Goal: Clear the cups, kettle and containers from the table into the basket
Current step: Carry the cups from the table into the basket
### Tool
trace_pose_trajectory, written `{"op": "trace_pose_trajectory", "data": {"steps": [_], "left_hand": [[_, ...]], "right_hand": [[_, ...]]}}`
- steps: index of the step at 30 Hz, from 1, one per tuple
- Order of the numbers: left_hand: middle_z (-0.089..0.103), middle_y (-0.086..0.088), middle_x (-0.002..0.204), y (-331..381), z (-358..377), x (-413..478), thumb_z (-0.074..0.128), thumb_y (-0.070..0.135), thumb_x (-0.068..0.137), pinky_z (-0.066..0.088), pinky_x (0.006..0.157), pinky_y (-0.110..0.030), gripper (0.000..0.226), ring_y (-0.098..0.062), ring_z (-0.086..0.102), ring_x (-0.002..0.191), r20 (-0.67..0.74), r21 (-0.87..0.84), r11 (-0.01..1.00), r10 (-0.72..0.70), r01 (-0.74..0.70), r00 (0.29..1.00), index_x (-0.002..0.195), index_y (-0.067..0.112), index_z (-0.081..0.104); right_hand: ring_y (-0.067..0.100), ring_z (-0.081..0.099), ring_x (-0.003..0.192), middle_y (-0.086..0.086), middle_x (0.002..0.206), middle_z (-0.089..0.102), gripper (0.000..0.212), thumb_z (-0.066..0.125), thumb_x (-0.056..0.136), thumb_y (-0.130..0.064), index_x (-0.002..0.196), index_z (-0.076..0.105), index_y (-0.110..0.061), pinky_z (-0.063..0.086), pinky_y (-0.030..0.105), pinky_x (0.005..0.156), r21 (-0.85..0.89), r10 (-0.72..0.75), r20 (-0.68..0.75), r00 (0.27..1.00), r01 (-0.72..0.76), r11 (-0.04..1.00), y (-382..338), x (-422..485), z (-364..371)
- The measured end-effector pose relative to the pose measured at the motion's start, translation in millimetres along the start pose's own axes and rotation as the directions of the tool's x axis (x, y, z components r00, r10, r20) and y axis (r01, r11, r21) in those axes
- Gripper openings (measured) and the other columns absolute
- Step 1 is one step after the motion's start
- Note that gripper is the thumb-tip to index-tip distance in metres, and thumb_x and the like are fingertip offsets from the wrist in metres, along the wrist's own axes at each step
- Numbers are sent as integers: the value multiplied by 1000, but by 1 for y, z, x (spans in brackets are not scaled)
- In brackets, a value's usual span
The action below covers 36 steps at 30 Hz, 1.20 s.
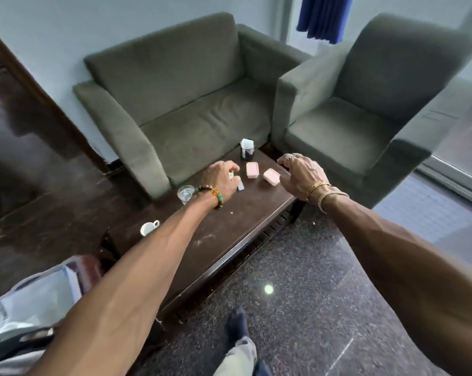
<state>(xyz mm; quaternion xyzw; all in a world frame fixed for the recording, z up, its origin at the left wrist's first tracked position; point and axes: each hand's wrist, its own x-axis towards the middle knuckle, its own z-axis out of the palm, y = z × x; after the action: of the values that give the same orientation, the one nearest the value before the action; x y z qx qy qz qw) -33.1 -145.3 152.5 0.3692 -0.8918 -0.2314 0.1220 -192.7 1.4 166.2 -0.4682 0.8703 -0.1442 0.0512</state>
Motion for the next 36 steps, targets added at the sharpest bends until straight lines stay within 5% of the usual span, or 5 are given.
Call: {"op": "trace_pose_trajectory", "data": {"steps": [5,19,27,36], "left_hand": [[72,-8,100,14,32,41,63,23,79,51,81,-34,23,-29,65,98,105,13,999,38,-39,994,101,23,71],[72,1,101,95,85,124,64,26,79,50,81,-26,22,-20,67,94,207,-69,989,144,-132,968,100,26,71],[71,1,99,137,116,121,62,26,79,53,85,-34,23,-21,66,94,134,-45,996,81,-76,988,101,28,70],[64,-6,110,204,134,125,62,24,83,50,88,-35,29,-26,62,98,8,-45,989,143,-143,990,111,19,67]], "right_hand": [[32,61,111,5,124,61,43,61,81,-25,124,59,-22,51,40,91,-25,75,78,994,-73,997,40,15,1],[30,59,113,4,129,58,46,61,84,-26,129,57,-22,49,37,94,-12,244,2,970,-244,970,138,48,-33],[31,59,109,6,125,57,46,62,84,-27,129,54,-19,50,38,87,-16,176,0,984,-176,984,196,43,-45],[35,49,118,14,137,46,65,64,83,-28,142,41,-9,46,45,96,-95,92,-124,988,-104,990,251,49,-85]]}}
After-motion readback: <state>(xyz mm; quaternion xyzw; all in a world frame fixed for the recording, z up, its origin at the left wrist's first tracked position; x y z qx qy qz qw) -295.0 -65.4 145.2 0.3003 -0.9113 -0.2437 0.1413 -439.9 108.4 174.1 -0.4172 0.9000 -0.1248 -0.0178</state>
